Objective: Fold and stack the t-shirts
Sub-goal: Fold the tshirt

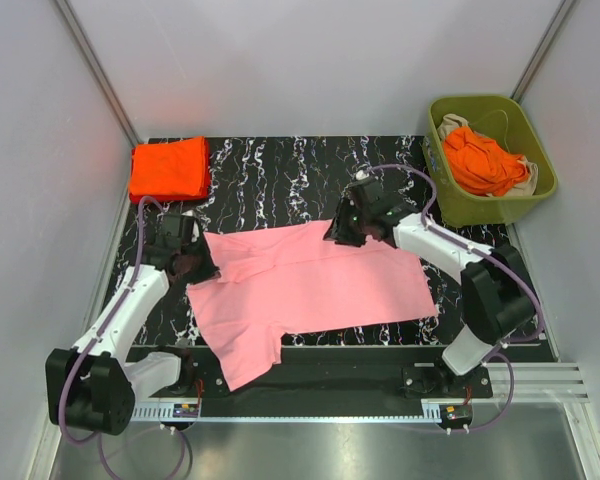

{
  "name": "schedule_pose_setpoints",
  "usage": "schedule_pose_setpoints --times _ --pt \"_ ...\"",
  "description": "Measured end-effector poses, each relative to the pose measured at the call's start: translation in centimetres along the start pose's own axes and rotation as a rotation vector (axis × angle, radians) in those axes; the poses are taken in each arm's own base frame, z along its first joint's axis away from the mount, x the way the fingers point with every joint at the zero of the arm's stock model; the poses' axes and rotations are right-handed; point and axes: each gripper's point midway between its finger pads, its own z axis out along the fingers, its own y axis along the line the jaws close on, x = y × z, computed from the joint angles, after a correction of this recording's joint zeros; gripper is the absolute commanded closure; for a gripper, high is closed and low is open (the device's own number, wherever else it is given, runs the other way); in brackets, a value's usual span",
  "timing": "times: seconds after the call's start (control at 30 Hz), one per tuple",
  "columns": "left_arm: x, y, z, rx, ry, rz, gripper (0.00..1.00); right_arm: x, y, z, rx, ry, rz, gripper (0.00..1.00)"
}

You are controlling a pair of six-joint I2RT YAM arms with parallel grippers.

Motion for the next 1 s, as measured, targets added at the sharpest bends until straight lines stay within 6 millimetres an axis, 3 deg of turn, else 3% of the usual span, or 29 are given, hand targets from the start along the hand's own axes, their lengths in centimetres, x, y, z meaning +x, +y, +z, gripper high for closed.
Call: schedule_pose_setpoints --times 0.1,0.27,0.43,0.7,0.9,1.0 --pt "-0.1 -0.3 -0.3 0.015 -0.010 -0.019 1.00 2.0 2.1 1.1 -0.067 -0.008 0.043 0.53" --pt "0.1 -1.0 -0.4 0.048 0.004 -0.043 1.00 7.6 4.3 3.9 -0.111 0.058 0.130 0.52" --pt "0.3 -1.3 -0.6 0.073 -0.023 -0.089 1.00 10.1 6.6 6.9 -0.138 0.102 0.141 0.53" --pt "2.3 -2.2 -0.4 0.126 -0.023 -0.142 1.00 9.2 8.1 6.9 -0.179 0.075 0.147 0.53" --pt "3.2 -2.9 0.2 0.142 -0.013 -0.161 1.00 9.1 8.2 6.8 -0.182 0.072 0.146 0.54" --pt "4.3 -3.6 0.5 0.159 0.012 -0.141 0.93 9.1 8.2 6.8 -0.181 0.071 0.146 0.55"
